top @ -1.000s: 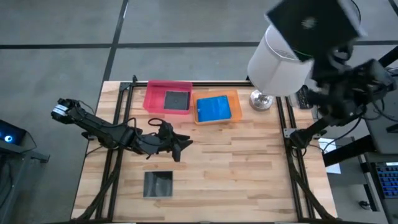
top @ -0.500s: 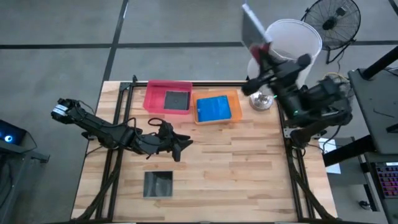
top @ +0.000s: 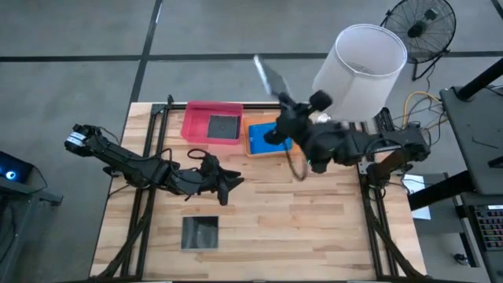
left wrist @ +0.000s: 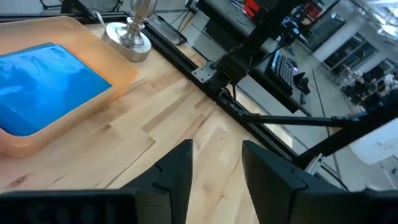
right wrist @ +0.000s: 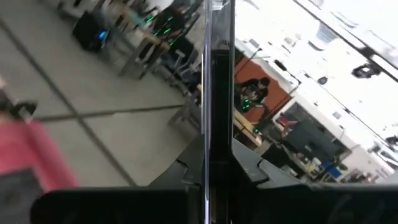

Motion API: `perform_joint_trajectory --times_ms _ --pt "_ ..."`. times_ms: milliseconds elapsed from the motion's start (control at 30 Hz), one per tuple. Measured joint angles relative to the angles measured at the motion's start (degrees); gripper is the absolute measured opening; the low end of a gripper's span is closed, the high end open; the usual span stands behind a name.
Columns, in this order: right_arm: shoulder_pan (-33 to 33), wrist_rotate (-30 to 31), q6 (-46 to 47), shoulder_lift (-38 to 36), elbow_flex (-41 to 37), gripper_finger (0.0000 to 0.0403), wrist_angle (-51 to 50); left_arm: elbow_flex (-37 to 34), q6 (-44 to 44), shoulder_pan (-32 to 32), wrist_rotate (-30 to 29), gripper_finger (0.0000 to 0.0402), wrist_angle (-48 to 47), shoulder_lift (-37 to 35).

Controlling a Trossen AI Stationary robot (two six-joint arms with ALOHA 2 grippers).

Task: Pick & place jewel cases by type
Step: Put the right black CD case into the pink bin

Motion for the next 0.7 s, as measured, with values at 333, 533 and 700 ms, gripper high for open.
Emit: perform_joint_trajectory --times_ms 333,533,700 --pt "0.0 -11.4 36.84 2.84 -0.02 0.0024 -34.68 -0.02 10.77 -0.03 1.62 0.0122 -1.75 -4.05" --pt "-0.07 -19.45 47.03 4.35 -0.04 0.0024 -44.47 -0.07 22.19 -0.02 1.57 0.0122 -4.27 -6.77" --pt "0.08 -26.87 48.26 5.17 -0.02 0.0024 -44.36 -0.06 28.08 0.07 -0.23 0.0122 -7.51 -8.93"
